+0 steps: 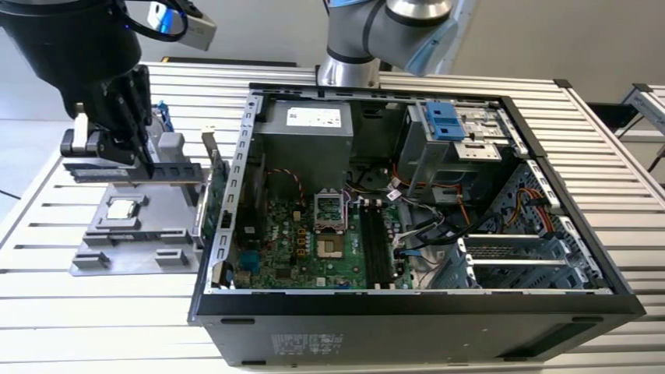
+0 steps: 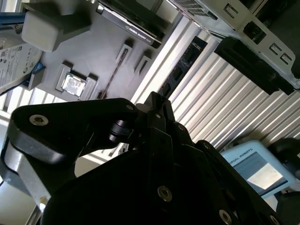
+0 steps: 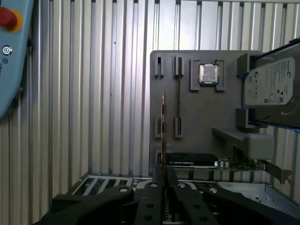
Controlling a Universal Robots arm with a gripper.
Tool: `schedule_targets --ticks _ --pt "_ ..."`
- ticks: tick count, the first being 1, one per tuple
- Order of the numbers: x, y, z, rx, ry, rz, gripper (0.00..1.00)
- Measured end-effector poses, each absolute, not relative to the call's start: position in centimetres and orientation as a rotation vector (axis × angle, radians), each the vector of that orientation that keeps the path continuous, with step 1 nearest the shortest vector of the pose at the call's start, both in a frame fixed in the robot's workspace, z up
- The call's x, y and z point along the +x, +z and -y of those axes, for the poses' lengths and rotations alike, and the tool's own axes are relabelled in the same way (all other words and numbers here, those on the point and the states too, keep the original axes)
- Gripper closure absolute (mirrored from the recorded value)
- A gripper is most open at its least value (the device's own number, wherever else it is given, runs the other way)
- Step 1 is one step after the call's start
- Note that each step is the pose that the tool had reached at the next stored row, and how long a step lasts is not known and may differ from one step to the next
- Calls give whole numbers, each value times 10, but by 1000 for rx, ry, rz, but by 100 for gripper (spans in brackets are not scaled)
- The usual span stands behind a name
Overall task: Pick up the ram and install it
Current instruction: 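Pick up the ram and move it above insertion slot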
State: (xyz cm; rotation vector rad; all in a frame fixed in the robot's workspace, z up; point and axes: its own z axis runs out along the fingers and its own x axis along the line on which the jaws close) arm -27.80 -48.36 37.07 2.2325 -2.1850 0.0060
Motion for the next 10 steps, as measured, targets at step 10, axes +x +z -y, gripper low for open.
schedule_targets --ticks 10 --pt "-273 371 484 2232 6 2185 100"
